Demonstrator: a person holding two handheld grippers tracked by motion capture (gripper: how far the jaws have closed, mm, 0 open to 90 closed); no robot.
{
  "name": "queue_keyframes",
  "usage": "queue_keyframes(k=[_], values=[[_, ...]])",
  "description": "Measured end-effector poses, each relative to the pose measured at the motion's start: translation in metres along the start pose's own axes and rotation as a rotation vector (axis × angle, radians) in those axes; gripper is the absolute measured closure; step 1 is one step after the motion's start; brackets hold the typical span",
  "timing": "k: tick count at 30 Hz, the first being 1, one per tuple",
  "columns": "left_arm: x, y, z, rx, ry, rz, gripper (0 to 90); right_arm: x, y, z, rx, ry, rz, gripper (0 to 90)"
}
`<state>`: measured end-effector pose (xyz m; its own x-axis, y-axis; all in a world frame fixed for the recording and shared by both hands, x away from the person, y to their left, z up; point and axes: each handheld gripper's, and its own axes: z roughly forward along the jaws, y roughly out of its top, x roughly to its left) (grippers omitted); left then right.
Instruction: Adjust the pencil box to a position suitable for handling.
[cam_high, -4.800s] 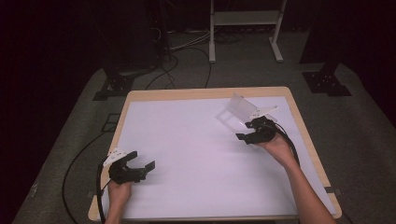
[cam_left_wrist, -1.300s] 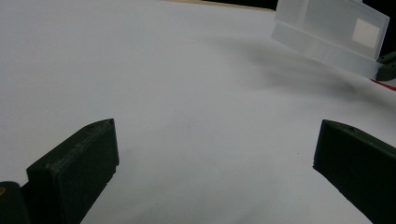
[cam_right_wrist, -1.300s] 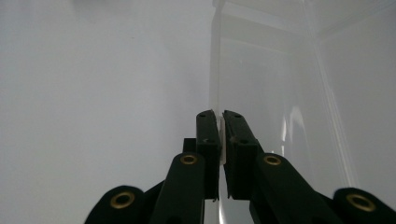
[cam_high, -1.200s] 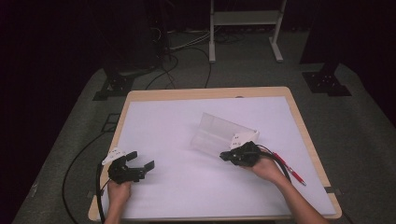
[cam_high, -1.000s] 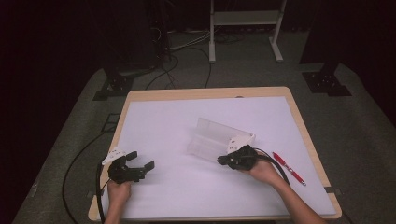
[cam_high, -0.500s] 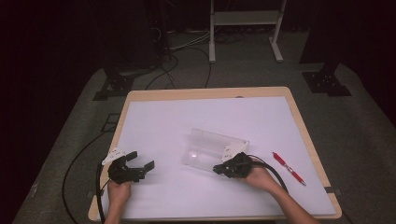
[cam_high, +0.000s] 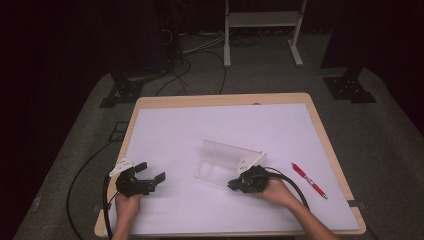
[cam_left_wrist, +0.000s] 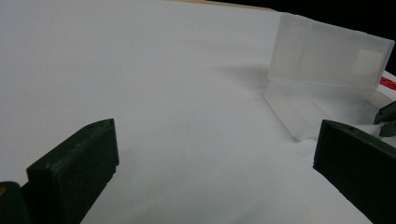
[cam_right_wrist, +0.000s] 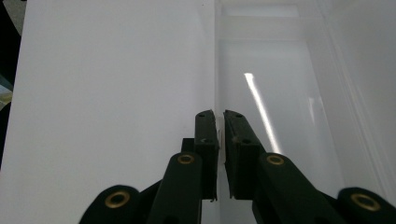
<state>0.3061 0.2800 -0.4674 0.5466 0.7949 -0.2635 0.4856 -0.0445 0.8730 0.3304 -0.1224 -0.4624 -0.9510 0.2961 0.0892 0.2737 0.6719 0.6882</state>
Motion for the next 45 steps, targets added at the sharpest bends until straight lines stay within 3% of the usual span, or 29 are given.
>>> queue_keyframes(k=[11,21,29,45], values=[[0.000,0.000,0.000,0.000,0.001,-0.001,0.0,0.004,0.002,-0.011,-0.024,0.009,0.023,67.6],[0.000,0.000,0.000,0.001,0.001,-0.003,0.0,0.007,-0.005,-0.040,-0.064,-0.057,0.045,56.6],[0.000,0.000,0.000,0.001,0.002,-0.002,0.0,0.006,-0.025,-0.065,-0.098,-0.118,0.088,49.1],[0.000,0.000,0.001,0.001,0.004,-0.003,0.0,0.002,-0.057,-0.095,-0.135,-0.222,0.158,45.5]])
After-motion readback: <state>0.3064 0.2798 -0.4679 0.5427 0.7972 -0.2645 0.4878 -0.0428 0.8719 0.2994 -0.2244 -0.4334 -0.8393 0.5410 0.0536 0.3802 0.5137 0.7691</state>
